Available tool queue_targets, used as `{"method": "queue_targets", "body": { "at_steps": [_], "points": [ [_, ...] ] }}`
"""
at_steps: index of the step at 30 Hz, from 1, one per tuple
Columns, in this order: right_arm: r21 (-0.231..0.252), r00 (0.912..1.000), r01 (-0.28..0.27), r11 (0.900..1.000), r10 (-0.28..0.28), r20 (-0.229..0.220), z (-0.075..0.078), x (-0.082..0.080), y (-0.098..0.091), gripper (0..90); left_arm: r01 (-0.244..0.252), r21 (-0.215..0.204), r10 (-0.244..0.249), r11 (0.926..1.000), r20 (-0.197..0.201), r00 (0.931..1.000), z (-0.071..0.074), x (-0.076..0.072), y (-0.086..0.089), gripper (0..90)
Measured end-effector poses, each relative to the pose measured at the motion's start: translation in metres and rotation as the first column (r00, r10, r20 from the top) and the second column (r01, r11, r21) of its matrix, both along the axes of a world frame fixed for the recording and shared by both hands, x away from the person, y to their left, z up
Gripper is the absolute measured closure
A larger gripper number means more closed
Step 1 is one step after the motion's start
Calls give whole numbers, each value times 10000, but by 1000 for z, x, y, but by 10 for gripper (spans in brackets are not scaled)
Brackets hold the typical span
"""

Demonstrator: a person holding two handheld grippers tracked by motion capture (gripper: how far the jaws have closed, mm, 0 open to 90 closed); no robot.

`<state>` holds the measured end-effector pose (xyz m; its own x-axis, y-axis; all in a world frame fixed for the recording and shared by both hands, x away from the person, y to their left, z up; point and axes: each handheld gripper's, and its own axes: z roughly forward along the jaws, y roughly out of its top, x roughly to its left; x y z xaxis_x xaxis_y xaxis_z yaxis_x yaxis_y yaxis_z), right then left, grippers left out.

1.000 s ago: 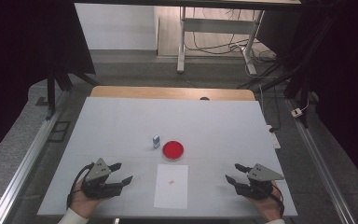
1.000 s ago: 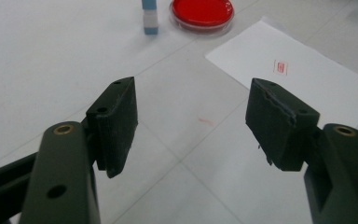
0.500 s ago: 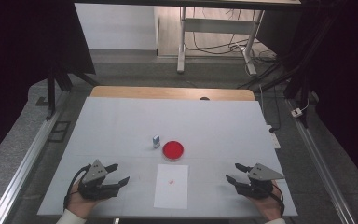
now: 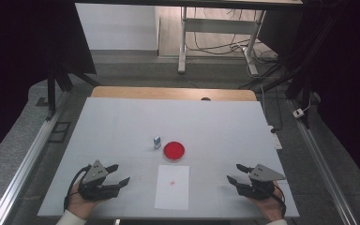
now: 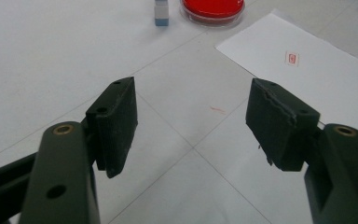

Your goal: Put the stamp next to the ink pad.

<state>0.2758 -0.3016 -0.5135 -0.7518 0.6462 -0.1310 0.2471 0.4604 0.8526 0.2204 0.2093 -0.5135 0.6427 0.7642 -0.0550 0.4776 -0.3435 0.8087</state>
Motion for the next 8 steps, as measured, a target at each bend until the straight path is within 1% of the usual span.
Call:
{"method": "queue_targets", "body": {
  "at_steps": [8],
  "points": [
    [-15, 10000, 5, 10000, -5, 7, 0, 0, 0, 404, -24, 4, 24, 10000, -40, 10000, 0, 0, 0, 338]
  ]
}}
